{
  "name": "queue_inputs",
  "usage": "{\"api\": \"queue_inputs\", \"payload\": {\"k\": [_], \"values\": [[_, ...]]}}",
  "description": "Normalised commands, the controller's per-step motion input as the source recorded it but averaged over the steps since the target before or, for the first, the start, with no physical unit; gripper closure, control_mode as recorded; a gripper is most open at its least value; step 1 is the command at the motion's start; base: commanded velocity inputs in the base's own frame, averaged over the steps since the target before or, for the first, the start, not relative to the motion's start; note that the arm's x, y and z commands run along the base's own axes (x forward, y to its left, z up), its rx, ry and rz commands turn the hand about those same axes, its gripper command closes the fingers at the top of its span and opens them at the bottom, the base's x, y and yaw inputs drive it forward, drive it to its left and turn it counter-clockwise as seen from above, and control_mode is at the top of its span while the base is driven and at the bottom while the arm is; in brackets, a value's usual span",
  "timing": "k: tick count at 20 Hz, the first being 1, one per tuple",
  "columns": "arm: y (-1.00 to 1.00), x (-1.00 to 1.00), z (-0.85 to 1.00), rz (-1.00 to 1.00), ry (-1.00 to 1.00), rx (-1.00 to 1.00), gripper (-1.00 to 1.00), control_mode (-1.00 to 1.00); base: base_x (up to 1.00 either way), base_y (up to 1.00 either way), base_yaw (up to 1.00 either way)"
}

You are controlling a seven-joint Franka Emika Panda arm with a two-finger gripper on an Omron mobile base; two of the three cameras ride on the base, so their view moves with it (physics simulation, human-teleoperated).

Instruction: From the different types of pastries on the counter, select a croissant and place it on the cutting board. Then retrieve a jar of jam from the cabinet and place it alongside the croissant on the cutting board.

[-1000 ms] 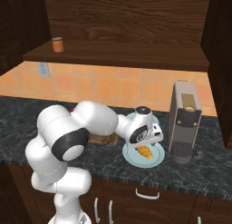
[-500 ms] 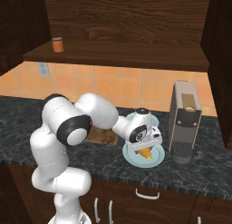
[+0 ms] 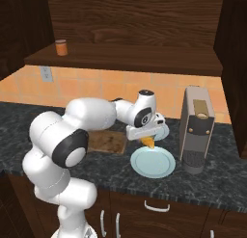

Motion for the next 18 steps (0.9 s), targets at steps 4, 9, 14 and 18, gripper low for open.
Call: {"api": "queue_inputs", "payload": {"k": [4,9,14,18], "values": [[0.82,-0.06,0.14,0.13,0.00,-0.06,1.00,-1.00,0.00,0.00,0.00],[0.63,0.23,0.00,0.11,0.00,-0.03,1.00,-1.00,0.00,0.00,0.00],[0.36,0.44,-0.03,0.09,0.00,0.00,1.00,-1.00,0.00,0.00,0.00],[0.33,0.31,-0.16,0.12,-0.02,0.00,1.00,-1.00,0.00,0.00,0.00]]}}
